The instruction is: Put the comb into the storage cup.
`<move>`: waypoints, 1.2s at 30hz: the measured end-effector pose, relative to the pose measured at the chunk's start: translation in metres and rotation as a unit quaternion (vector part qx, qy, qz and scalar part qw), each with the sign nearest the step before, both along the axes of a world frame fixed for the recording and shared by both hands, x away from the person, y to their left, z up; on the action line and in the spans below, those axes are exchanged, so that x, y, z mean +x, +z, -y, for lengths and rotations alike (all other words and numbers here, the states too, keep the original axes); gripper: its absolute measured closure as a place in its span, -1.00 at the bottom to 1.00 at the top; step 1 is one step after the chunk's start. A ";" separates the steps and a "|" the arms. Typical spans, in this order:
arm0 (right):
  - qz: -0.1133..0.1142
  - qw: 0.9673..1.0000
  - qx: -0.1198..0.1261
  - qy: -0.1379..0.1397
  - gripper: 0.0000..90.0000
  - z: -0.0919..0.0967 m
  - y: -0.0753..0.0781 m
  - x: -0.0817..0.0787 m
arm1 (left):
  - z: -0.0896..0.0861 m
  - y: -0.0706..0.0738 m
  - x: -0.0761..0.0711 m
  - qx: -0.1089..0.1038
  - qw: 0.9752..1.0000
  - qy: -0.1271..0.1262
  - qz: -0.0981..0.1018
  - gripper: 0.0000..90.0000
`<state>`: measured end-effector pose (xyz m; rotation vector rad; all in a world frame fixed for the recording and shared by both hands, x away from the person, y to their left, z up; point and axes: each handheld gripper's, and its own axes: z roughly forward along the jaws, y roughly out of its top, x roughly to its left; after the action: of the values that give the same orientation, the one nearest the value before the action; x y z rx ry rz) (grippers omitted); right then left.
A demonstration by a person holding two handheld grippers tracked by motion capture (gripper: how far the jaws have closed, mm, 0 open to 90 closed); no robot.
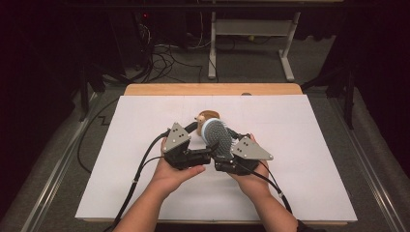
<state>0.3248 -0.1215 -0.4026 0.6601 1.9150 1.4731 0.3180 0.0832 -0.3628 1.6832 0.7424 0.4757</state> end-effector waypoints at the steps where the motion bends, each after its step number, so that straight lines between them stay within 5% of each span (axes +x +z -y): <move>1: 0.000 1.000 -0.001 0.001 -0.55 0.000 0.000 0.000 | 0.000 0.000 0.000 -0.002 1.000 0.000 -0.001 -0.66; 19: 0.001 1.000 -0.001 0.003 -0.55 -0.001 0.000 0.000 | 0.001 0.001 0.000 -0.003 1.000 -0.008 0.003 -0.55; 29: 0.000 1.000 -0.002 0.003 -0.54 -0.001 0.000 -0.001 | 0.000 0.001 0.000 -0.006 0.999 -0.038 0.017 -0.63; 36: 0.000 1.000 -0.001 0.005 -0.55 -0.001 0.000 -0.001 | -0.001 0.002 0.003 -0.004 0.999 -0.037 0.006 -0.45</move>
<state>0.3238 -0.1200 -0.4027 0.6508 1.9207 1.4770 0.3212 0.0839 -0.3612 1.6938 0.6695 0.4302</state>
